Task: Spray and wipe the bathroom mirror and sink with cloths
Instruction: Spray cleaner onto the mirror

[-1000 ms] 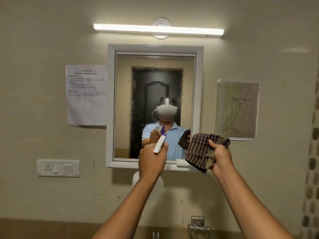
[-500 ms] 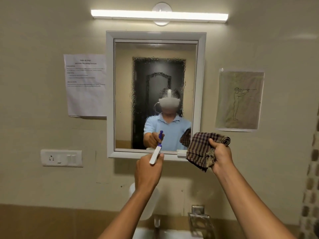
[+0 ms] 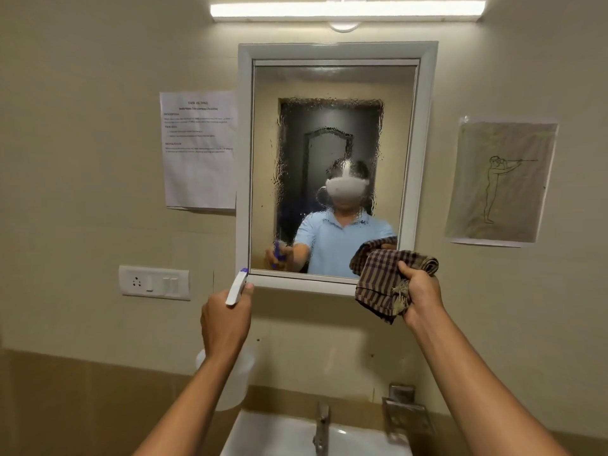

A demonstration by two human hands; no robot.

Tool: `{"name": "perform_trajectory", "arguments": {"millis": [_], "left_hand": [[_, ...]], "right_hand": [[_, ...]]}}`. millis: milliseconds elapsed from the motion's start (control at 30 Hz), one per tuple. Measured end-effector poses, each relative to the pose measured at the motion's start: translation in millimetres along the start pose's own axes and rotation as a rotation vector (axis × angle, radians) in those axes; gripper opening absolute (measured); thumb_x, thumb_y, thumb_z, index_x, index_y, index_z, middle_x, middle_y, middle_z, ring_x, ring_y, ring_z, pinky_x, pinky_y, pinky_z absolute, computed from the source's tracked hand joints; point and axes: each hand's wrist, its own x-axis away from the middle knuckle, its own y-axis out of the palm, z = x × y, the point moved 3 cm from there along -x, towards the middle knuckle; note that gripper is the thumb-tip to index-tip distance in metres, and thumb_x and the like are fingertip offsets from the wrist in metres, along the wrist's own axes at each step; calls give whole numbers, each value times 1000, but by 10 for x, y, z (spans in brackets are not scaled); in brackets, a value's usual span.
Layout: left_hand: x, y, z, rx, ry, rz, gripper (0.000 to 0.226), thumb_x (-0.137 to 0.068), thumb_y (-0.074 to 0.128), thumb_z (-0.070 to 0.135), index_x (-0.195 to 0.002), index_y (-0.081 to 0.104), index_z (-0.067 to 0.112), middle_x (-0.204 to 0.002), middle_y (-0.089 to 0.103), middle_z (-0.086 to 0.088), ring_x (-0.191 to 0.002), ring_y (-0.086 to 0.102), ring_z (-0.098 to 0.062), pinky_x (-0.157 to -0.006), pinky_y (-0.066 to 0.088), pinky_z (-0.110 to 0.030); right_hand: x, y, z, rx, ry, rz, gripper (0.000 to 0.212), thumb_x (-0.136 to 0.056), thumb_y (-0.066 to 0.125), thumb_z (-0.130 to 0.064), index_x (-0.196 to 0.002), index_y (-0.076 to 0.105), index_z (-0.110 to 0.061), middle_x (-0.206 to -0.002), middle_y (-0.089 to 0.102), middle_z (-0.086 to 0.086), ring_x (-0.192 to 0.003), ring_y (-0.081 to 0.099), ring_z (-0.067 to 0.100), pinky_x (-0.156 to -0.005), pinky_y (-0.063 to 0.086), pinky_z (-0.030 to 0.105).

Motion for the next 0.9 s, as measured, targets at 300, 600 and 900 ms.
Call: {"name": "perform_trajectory", "arguments": {"millis": [300, 600, 900], "left_hand": [[357, 460, 77, 50, 70, -174, 38, -91, 61, 35, -58, 54, 19, -51, 50, 2, -50, 49, -19, -47, 41, -30], [829, 1181, 425, 98, 144, -369, 41, -90, 61, 39, -55, 52, 20, -49, 51, 5, -49, 48, -15, -47, 40, -31], [1111, 1505, 519, 117, 135, -449, 42, -91, 61, 38, -54, 50, 21, -48, 47, 7, -47, 42, -11, -48, 33, -24]], "right_hand": [[-13, -227, -59, -11, -16, 44, 17, -93, 58, -3, -108, 66, -4, -101, 71, 14, -87, 70, 30, -74, 58, 45], [-43, -718, -246, -50, -59, 134, 11, -93, 58, -2, -99, 65, -8, -100, 70, 13, -85, 69, 28, -74, 57, 43], [3, -1047, -300, -37, -49, 188, 25, -93, 58, -4, -118, 62, -2, -109, 69, 16, -95, 68, 32, -78, 57, 46]]}}
